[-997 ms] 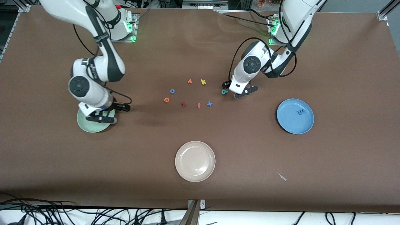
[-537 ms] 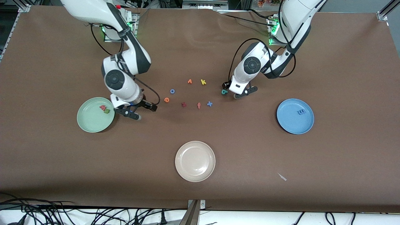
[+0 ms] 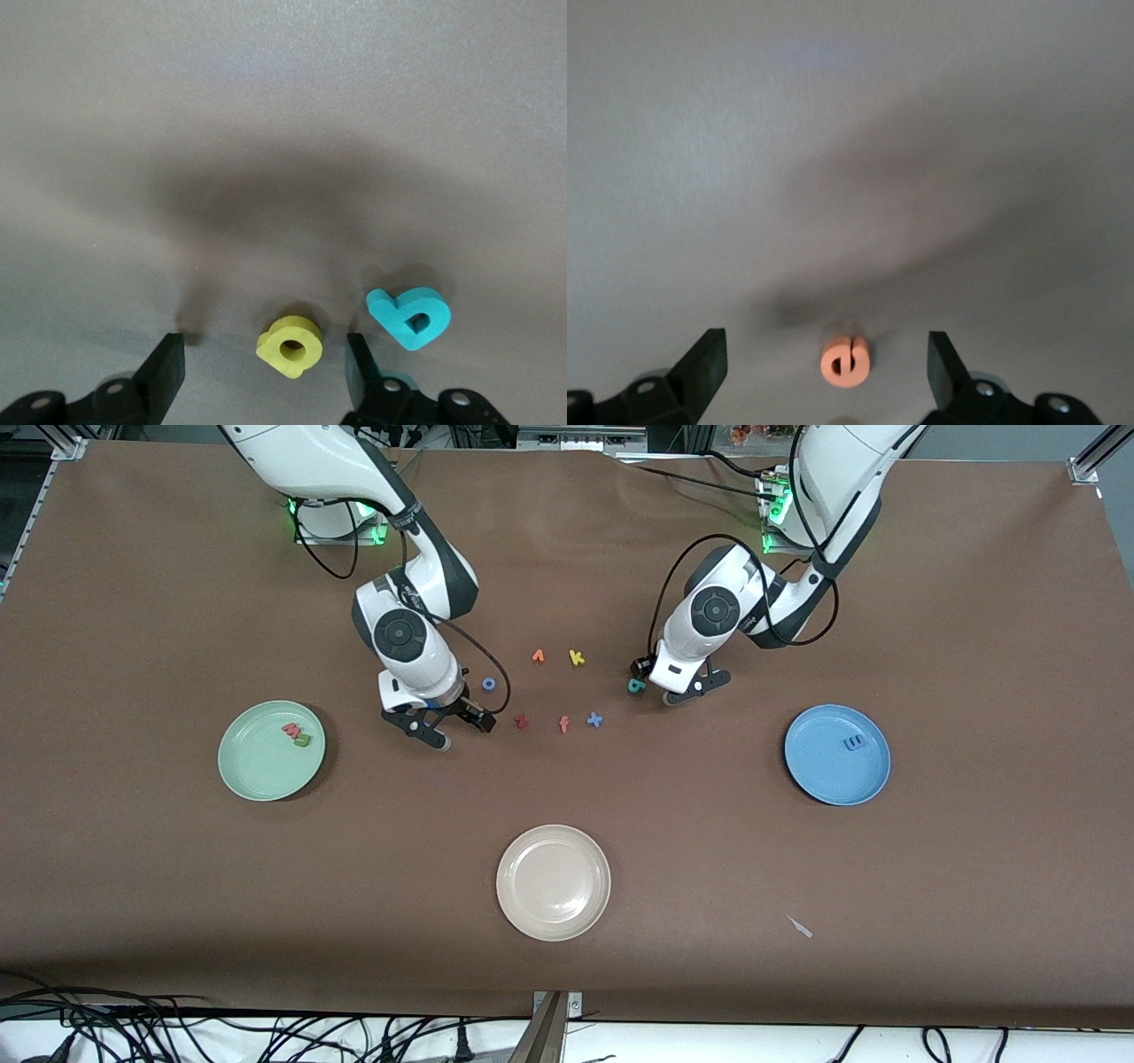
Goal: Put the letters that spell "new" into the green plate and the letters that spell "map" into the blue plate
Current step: 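Grasp the yellow o with the left gripper while the right gripper grasps orange e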
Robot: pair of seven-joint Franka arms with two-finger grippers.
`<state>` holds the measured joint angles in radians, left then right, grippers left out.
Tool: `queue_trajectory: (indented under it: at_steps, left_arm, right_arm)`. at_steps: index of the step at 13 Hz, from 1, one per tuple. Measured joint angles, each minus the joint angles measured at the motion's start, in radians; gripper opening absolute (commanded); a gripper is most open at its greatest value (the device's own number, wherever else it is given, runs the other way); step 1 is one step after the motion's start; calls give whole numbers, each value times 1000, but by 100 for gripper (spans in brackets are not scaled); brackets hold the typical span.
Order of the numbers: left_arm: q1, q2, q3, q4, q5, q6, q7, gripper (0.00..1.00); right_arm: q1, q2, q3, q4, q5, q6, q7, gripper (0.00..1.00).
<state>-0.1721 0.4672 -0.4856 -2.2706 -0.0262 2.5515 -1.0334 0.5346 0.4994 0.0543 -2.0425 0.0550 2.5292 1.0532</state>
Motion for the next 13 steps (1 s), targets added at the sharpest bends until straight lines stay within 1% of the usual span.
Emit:
queue_trajectory:
  at_steps: [1, 3, 4, 5, 6, 7, 9, 10, 11, 13]
  left_arm:
    - [0, 0, 0, 0, 0, 0, 0, 55]
    - [0, -2, -2, 1, 0, 3, -2, 43]
    - [0, -2, -2, 2, 0, 4, -7, 41]
    - [0, -3, -4, 4, 0, 4, -9, 37]
    - [0, -3, -5, 4, 0, 4, -11, 34]
    - [0, -3, -5, 4, 0, 4, -13, 30]
    - [0, -4, -5, 4, 0, 4, -16, 25]
    - [0, -4, -6, 4, 0, 4, -17, 25]
    - [0, -4, -6, 4, 0, 4, -17, 25]
    - [0, -4, -6, 4, 0, 4, -18, 25]
  right_arm:
    - [8, 10, 0, 0, 0, 8, 10, 99]
    - [19, 28, 0, 0, 0, 19, 22, 93]
    - [22, 35, 0, 0, 0, 25, 25, 84]
    - [23, 40, 0, 0, 0, 31, 26, 70]
    - [23, 42, 0, 0, 0, 34, 26, 51]
    - [23, 43, 0, 0, 0, 36, 26, 35]
    - [23, 39, -1, 5, 0, 35, 28, 14]
    - [23, 37, -1, 5, 0, 33, 28, 3]
    - [23, 36, -2, 5, 0, 32, 29, 0]
    - [23, 36, -2, 6, 0, 32, 29, 0]
